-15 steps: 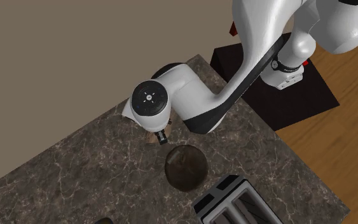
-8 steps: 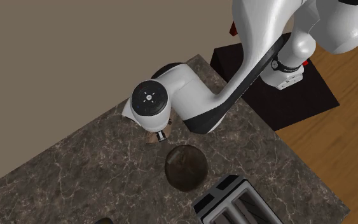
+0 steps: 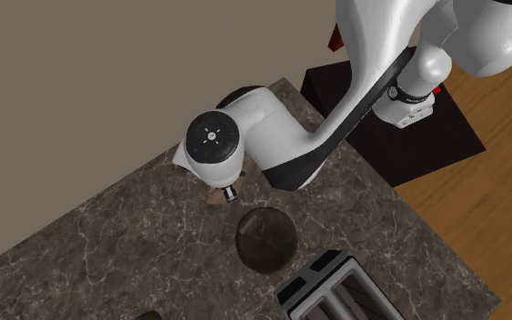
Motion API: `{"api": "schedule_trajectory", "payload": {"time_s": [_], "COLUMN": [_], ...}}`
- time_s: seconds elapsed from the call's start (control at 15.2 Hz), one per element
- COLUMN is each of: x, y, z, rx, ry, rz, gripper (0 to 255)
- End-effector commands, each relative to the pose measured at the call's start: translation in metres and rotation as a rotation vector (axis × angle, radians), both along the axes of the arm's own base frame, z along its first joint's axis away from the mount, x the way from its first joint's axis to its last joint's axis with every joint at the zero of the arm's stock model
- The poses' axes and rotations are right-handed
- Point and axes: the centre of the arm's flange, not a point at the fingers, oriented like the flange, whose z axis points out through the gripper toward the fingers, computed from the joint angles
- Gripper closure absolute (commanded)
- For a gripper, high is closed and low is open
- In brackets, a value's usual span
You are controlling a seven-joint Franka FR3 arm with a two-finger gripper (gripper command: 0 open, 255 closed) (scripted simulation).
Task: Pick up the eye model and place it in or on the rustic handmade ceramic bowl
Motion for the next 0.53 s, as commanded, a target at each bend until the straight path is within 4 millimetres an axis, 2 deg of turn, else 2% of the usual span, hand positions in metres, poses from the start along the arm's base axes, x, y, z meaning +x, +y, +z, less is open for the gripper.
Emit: {"api": "schedule_trajectory", "payload": {"time_s": [0.0,0.46], "x": [0.000,0.000], "y": [-0.001,-0.001], "z": [0.010,0.047], "rx": [0.000,0.000], "ry": [0.000,0.000], "rz": [0.000,0.000], "gripper": [255,255]}}
